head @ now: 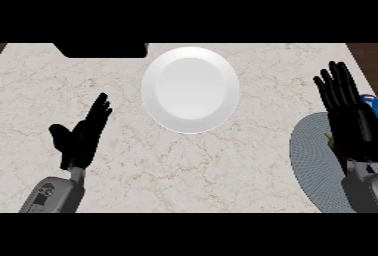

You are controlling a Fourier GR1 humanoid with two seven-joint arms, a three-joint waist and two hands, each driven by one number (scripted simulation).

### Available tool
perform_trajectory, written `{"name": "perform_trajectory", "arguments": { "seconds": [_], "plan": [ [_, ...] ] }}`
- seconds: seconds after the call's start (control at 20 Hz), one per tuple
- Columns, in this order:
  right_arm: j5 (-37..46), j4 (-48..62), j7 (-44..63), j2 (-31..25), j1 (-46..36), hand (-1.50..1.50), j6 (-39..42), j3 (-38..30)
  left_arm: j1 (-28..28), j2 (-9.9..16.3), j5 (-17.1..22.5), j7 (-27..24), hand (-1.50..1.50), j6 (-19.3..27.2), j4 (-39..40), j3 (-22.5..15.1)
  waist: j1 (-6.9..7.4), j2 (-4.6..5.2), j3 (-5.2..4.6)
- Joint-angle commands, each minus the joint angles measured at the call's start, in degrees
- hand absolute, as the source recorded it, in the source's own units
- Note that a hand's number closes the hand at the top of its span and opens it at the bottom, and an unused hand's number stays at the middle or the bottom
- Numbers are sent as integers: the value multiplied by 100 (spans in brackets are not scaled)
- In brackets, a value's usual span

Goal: Pick the eggplant from the placemat and place it in the plate

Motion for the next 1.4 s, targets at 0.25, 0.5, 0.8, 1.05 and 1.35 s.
{"name": "perform_trajectory", "arguments": {
  "seconds": [0.25, 0.5, 0.8, 1.05, 1.35],
  "plan": [
    [65, 785, 1922, -680, -261, 150, 570, 536, 428, 641, -388, -695, 0, -240, -60, 201, 338, -216, 207],
    [2127, 1042, -69, -389, 589, -150, -1253, 534, 671, 416, -259, -839, 0, -381, -1, 175, 181, -223, 218],
    [2723, 304, -768, -490, 1533, -150, -1481, 528, 452, 557, -231, -782, 0, -652, 214, 563, 102, -232, 211],
    [2981, -203, -468, -880, 2038, -150, -1648, 24, 555, 363, -369, -702, 0, -531, -34, 559, 109, -233, 211],
    [3547, -798, 1087, -2178, 2433, -150, -1093, -120, 751, 369, -429, -799, 0, -614, -50, 489, 99, -237, 200]
  ]
}}
